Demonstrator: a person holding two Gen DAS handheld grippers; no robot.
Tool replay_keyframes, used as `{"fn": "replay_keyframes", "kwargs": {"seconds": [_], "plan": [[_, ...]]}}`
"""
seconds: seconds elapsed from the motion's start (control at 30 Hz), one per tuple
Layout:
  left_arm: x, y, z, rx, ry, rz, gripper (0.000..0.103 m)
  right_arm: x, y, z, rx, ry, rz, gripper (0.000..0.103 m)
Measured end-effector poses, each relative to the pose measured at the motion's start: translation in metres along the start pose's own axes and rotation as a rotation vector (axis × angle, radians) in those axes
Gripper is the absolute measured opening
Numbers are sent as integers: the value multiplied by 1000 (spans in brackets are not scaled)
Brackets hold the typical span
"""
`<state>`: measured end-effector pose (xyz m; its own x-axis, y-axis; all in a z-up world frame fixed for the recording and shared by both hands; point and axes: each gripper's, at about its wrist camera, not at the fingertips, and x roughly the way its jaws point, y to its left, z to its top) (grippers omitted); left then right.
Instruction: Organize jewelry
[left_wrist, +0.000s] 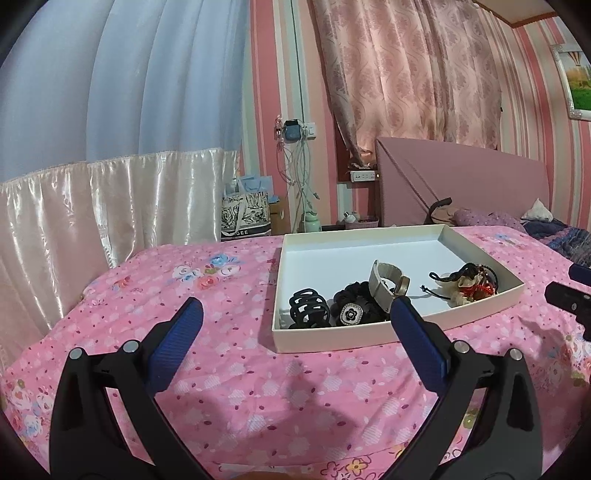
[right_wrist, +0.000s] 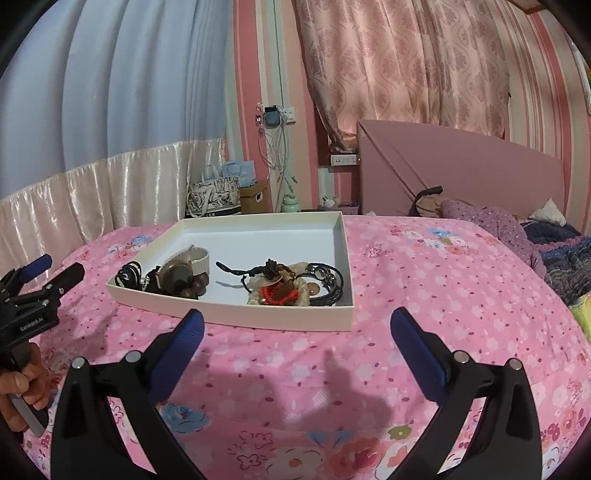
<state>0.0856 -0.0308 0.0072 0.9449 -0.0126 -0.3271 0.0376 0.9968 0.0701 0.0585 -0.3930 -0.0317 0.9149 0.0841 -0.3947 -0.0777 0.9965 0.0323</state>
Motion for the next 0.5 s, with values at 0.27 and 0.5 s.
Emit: {"fn": "replay_keyframes", "kwargs": {"seconds": [0.27,0.5], "plan": [[-3,2,0,-16,-4,-6,100,-2,12,0,-63,-6,-19,101],[-3,4,1,-23,-8,-9,100,-4,14,1,-70,-6,-25,101]]}}
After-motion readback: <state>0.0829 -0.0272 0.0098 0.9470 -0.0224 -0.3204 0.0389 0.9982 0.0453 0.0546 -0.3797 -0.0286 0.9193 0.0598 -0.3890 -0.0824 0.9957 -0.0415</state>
